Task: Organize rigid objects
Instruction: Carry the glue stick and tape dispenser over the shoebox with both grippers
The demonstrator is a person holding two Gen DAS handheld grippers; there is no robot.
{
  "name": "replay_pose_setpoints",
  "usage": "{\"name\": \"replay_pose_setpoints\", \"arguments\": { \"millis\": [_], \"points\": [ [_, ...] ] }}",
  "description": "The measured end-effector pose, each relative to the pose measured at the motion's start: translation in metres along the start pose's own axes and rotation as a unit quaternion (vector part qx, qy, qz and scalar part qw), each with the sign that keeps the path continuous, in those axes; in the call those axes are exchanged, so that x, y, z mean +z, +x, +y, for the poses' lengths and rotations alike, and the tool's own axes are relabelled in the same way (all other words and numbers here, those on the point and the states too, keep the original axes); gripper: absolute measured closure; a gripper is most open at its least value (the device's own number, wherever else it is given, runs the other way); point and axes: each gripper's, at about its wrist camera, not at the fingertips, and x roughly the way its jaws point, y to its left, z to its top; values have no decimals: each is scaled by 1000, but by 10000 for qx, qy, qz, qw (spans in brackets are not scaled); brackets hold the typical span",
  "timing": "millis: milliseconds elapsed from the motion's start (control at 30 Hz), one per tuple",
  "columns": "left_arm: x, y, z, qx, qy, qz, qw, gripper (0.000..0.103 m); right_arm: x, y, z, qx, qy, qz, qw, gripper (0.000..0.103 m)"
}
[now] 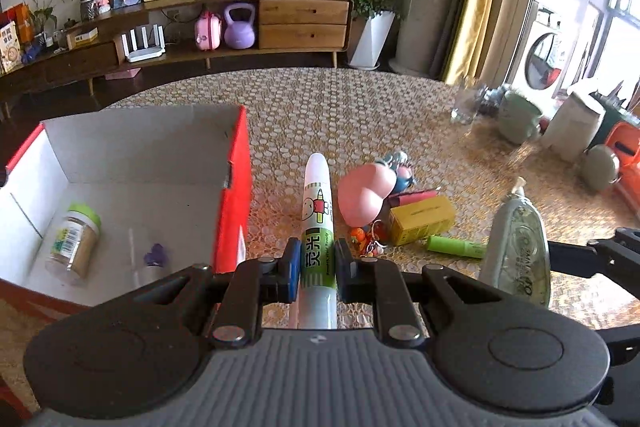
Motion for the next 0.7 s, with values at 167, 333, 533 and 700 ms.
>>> {"name": "replay_pose_setpoints", "arguments": {
  "millis": [167,333,533,700],
  "points": [
    [10,-28,19,-58,-41,-118,9999,86,20,-14,17,232,-125,-108,9996,41],
    [19,-50,44,-40,-69,-197,9998,86,40,-17,40,398,-320,-184,9985,41],
    [26,-61,75,-21,-190,-229,9996,86,59,-6,71,531,-573,-183,9968,41],
    [30,-61,106,151,-262,-239,9993,86,70,13,95,617,-719,-144,9954,41]
  ]
}}
